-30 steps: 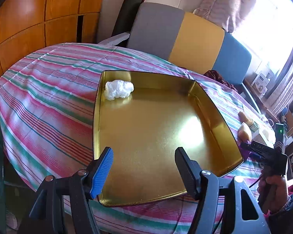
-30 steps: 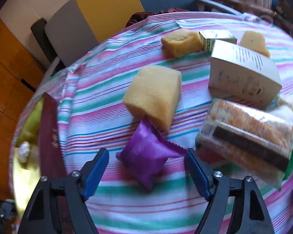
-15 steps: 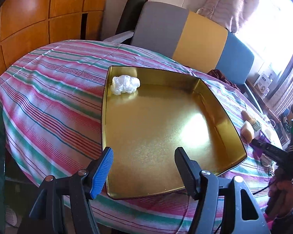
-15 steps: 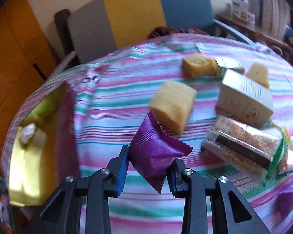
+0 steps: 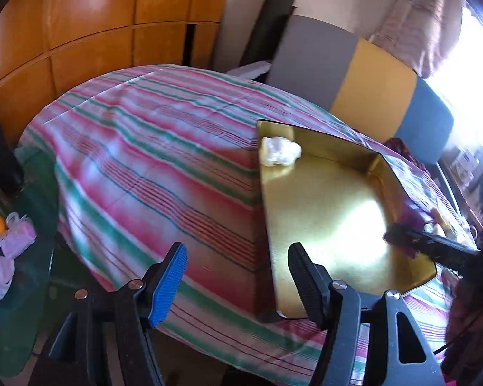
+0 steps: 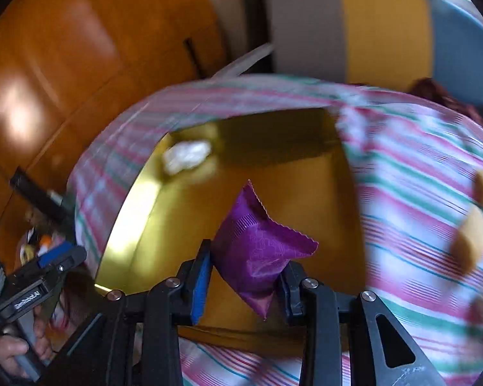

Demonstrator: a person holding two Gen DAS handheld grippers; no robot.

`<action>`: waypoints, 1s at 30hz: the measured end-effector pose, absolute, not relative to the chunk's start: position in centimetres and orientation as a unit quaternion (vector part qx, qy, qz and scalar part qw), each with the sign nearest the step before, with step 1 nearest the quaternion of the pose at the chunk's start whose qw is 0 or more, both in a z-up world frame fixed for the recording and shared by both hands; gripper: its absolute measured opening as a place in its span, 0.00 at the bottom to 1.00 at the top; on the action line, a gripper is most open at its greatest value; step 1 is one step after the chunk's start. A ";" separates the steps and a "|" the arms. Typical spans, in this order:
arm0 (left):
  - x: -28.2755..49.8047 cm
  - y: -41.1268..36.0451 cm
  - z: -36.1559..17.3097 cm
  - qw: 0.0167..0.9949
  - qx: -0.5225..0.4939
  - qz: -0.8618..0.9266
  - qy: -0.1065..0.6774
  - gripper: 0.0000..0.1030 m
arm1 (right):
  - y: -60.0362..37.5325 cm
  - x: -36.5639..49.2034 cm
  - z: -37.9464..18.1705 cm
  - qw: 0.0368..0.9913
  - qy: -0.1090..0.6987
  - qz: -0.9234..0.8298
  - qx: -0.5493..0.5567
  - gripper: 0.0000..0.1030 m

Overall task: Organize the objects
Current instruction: 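Carry the purple snack with the right gripper into the tray and release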

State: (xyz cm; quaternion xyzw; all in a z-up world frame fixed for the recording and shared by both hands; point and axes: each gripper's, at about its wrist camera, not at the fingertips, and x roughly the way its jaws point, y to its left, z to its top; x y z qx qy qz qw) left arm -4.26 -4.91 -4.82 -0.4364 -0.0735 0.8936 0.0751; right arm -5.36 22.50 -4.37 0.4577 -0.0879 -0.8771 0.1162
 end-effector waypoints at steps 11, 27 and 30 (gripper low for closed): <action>-4.6 -5.2 -5.8 0.062 -0.436 0.896 -0.057 0.60 | 14.0 -10.7 -7.5 0.165 -0.035 -0.845 0.508 0.35; -4.0 -4.5 -4.8 0.059 -0.411 0.910 -0.023 0.60 | 11.2 -14.9 -6.3 0.197 -0.033 -0.850 0.487 0.45; -3.9 -4.4 -4.7 0.060 -0.408 0.911 -0.024 0.60 | 11.7 -14.3 -5.8 0.196 -0.041 -0.853 0.482 0.46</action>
